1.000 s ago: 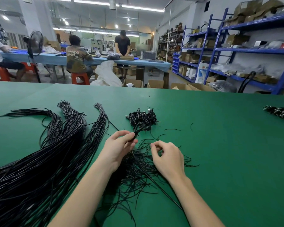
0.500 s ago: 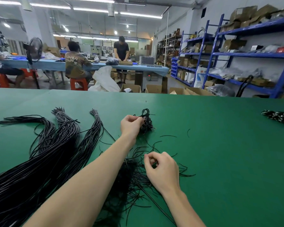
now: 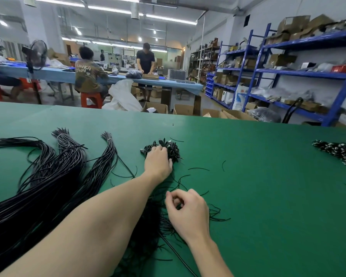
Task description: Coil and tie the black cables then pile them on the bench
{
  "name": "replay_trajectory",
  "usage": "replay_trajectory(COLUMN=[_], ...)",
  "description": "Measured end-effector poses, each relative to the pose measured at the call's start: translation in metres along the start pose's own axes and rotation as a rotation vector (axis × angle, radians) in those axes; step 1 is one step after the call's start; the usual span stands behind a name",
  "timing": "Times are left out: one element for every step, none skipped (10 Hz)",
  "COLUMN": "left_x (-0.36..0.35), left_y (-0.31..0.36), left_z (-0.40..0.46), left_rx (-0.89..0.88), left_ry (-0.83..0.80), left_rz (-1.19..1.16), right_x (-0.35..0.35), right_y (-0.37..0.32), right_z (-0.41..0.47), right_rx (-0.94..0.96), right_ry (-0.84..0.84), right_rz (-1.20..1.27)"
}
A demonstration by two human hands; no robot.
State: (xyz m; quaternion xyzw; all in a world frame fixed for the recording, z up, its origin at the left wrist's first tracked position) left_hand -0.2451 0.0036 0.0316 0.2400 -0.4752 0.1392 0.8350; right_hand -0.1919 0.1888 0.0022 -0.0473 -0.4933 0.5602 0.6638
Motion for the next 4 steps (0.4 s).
replay_trajectory(left_x=[0.005, 0.012, 0.027, 0.042], left_y=[-0.002, -0.003, -0.001, 0.004], left_z=[-0.002, -0.005, -0.012, -0.029], left_rx=[0.001, -0.001, -0.023, -0.073], left_ry=[0.010, 0.009, 0.024, 0.084], left_rz=[0.051, 0.030, -0.078, -0.246], right_x=[0.000, 0.000, -0.001, 0.002], right_y=[0.002, 0.005, 0.002, 0.008], right_z=[0.000, 0.001, 0.000, 0.001], right_rx=[-0.006, 0.001, 0.024, 0.004], right_ry=[0.003, 0.010, 0.026, 0.047], right_rz=[-0.002, -0.006, -0.018, -0.001])
Point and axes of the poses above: each hand's wrist, its own z-axis towards the middle knuckle, its own x-axis out of the back of the hand, y = z × x, the point moved 9 cm from there along z, towards the middle knuckle
